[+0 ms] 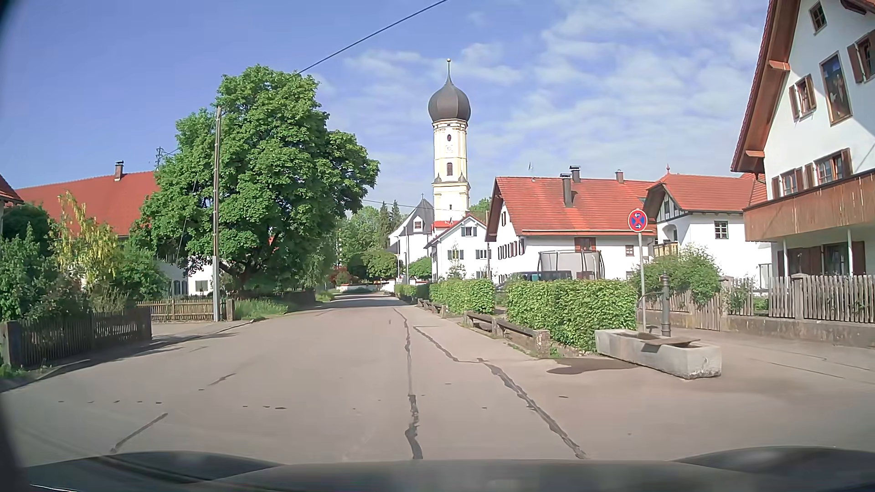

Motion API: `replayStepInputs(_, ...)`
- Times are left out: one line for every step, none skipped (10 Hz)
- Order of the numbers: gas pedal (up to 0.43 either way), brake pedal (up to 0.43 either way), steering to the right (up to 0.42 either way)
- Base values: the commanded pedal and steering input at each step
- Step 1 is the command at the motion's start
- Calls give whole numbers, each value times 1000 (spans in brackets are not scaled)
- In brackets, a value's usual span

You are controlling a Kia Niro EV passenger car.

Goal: Follow the waypoints while adhering to traffic rules and regulations

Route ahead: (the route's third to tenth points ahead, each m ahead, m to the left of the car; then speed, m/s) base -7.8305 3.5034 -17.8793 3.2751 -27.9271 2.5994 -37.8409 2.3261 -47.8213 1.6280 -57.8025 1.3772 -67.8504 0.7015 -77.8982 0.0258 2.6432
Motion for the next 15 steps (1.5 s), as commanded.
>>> replayStepInputs(28,0,-14)
replayStepInputs(20,0,-37)
replayStepInputs(0,0,-69)
replayStepInputs(0,0,-94)
replayStepInputs(0,0,-109)
replayStepInputs(0,0,-120)
replayStepInputs(0,0,-126)
replayStepInputs(0,0,-134)
replayStepInputs(0,0,-141)
replayStepInputs(0,0,-149)
replayStepInputs(0,0,-153)
replayStepInputs(0,0,-158)
replayStepInputs(0,0,-165)
replayStepInputs(0,0,-173)
replayStepInputs(0,0,-181)
